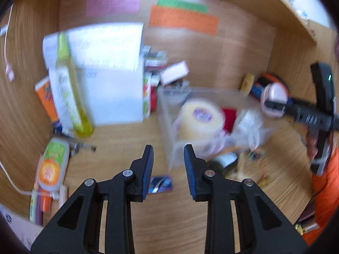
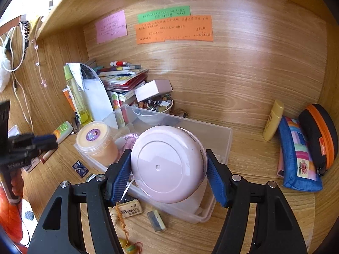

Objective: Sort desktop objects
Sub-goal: 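Lift the blue box and pink case and carry both over the clear box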

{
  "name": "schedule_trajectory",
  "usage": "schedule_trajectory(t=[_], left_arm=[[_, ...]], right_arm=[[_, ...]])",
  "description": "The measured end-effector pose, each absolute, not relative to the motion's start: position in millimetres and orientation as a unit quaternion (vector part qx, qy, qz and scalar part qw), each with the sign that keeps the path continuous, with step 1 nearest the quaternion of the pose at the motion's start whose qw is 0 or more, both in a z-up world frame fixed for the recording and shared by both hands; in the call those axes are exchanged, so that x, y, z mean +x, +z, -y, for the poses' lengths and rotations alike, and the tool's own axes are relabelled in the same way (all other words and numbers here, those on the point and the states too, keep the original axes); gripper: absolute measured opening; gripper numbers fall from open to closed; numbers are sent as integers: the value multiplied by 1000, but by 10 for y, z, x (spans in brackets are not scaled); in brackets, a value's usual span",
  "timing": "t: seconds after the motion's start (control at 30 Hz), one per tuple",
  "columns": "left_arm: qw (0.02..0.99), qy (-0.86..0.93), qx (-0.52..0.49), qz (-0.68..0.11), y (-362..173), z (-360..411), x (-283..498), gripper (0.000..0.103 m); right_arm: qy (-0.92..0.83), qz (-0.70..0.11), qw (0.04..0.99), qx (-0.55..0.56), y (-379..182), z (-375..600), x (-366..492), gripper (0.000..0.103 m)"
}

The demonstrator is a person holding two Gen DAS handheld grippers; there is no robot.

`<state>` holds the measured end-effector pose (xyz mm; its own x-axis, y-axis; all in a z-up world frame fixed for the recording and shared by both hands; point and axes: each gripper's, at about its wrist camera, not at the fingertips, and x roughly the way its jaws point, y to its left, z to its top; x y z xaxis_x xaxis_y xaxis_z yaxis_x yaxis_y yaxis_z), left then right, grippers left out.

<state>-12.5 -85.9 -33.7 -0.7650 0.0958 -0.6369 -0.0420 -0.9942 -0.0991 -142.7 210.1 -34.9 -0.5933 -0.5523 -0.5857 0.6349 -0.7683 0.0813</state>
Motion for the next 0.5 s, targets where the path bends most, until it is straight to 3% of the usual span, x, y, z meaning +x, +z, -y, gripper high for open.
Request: schedule_trajectory(t=[0.13, 0.3, 0.5], left_arm=[[41, 918, -391, 53, -645, 936, -178, 55], [41, 908, -416, 27, -866, 831, -275, 68], [19, 895, -445, 5, -1036, 768, -430, 68]], right_arm=[[-887, -67, 331, 314, -360, -2027, -1580, 63], [-886, -76, 328, 320, -359, -1901, -1698, 63], [-883, -86, 329, 324, -398, -1708, -1810, 63]])
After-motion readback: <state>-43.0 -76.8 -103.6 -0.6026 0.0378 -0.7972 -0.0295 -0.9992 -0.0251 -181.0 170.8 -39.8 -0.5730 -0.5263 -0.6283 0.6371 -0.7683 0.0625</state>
